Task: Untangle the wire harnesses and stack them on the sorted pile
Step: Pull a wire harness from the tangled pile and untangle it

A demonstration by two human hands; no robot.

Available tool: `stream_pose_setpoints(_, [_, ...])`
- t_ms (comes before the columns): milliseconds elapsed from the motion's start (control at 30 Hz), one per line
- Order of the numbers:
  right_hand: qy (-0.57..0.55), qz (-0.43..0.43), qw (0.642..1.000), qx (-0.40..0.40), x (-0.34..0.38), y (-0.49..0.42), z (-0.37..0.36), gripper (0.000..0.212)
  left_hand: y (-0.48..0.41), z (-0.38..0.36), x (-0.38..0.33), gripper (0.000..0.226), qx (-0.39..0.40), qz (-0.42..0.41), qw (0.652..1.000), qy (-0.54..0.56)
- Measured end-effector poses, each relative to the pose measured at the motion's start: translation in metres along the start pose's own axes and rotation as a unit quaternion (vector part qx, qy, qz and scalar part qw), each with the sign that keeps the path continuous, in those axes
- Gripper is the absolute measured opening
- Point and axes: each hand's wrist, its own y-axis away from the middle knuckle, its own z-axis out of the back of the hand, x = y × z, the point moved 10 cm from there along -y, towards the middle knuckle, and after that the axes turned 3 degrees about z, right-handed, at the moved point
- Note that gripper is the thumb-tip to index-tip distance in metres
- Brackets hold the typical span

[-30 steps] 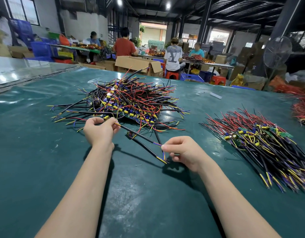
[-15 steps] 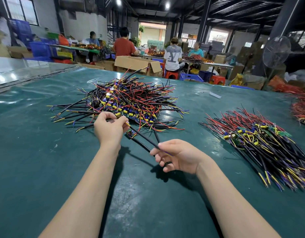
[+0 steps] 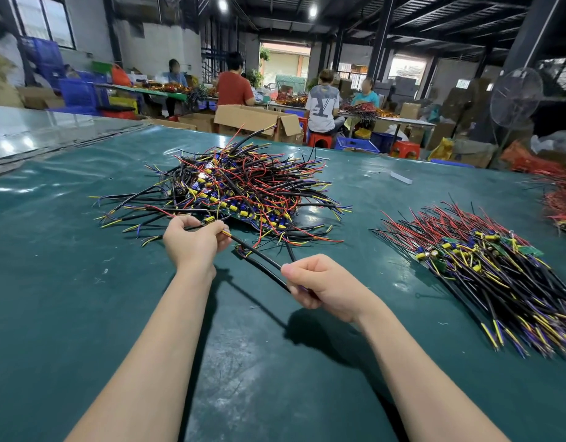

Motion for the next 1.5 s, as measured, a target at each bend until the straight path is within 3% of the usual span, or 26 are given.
stream_pose_setpoints(200, [-0.101,-0.016,0.99,0.093,-0.002,0.009,-0.016,0.016,-0.005,0.004,0.005,0.041,-0.002,0.029,1.0,0.005])
stream_pose_setpoints(433, [-0.085,-0.045,0.993,0.065,-0.008,0.009,-0.01,0.043,-0.007,0.007,0.006,0.04,-0.006,0.042,0.999,0.004])
stream_pose_setpoints(667, [-0.148,0.001,0.975,0.165,0.015,0.014,-0.037,0.032,-0.005,-0.004,0.009,0.041,0.028,0.051,0.998,-0.015])
stream_pose_setpoints(833, [-0.116,-0.072,0.969,0.204,-0.004,0.022,-0.041,0.036,0.002,-0.015,0.013,0.04,0.058,0.038,0.997,-0.037])
stream_pose_setpoints(1000, [-0.1,-0.089,0.946,0.297,-0.001,0.038,-0.049,0.009,-0.007,0.001,-0.002,0.037,0.021,0.018,1.0,-0.006])
stream_pose_setpoints(1067, [-0.128,-0.093,0.954,0.254,-0.004,0.034,-0.03,0.022,-0.004,-0.007,-0.006,0.04,0.064,0.027,0.998,0.002])
stream_pose_setpoints(1133, [-0.17,-0.108,0.97,0.139,-0.013,0.027,-0.001,0.029,0.011,-0.031,0.0,0.037,0.152,0.06,0.986,-0.03])
stream_pose_setpoints(1200, [-0.205,-0.117,0.972,0.004,-0.023,0.019,0.025,0.042,0.031,-0.054,0.009,0.026,0.25,0.097,0.958,-0.1])
stream_pose_setpoints(1300, [-0.213,-0.104,0.96,-0.149,-0.032,0.007,0.042,0.034,0.061,-0.074,0.029,0.012,0.362,0.147,0.905,-0.168])
stream_pose_setpoints(1400, [-0.24,-0.072,0.946,-0.205,-0.031,0.005,0.047,0.024,0.089,-0.088,0.052,0.01,0.423,0.173,0.86,-0.225])
stream_pose_setpoints(1500, [-0.28,-0.058,0.931,-0.228,-0.032,0.008,0.054,0.021,0.089,-0.086,0.063,0.013,0.406,0.185,0.863,-0.235])
